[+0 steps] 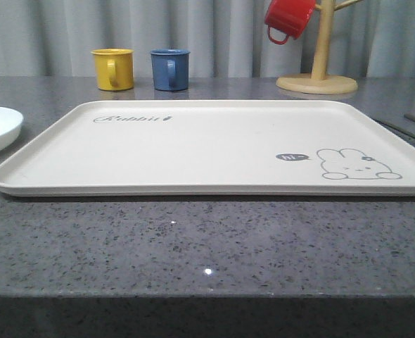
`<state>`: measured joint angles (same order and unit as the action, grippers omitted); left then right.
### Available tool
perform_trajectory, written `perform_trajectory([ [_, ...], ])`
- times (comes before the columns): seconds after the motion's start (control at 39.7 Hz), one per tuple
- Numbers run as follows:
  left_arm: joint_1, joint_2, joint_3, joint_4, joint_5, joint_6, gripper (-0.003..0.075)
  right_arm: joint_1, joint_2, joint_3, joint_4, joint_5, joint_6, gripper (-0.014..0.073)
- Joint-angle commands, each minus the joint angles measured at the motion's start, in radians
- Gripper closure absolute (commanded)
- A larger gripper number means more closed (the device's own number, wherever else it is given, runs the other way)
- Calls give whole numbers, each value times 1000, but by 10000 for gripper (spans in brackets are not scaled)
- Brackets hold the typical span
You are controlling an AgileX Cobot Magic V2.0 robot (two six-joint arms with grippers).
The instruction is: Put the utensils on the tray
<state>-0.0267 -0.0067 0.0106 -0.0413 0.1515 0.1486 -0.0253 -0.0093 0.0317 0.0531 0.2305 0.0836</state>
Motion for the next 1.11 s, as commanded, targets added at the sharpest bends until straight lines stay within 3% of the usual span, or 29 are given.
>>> perform_trajectory([
  [0.0,1,-21,-5,-10,-90,-7,738,-6,-17,-5,-7,-83,-9,662],
  [0.23,1,-21,-5,-8,-152,-7,738,-6,-17,-5,-7,-103,-9,662],
  [0.4,1,-21,-21,-12,-384,-7,738,-6,-17,-18,3,-231,-8,662],
  [0.48,1,-21,-67,-12,-395,-7,738,-6,-17,-65,4,-238,-8,662],
  [0.68,1,42,-259,11,-271,-7,738,-6,5,-300,4,-76,-8,661],
  [0.86,1,227,-455,41,-67,-7,738,-6,185,-541,4,103,-8,661],
  [1.08,1,402,-542,41,-18,-6,738,-6,418,-663,4,116,-8,661],
])
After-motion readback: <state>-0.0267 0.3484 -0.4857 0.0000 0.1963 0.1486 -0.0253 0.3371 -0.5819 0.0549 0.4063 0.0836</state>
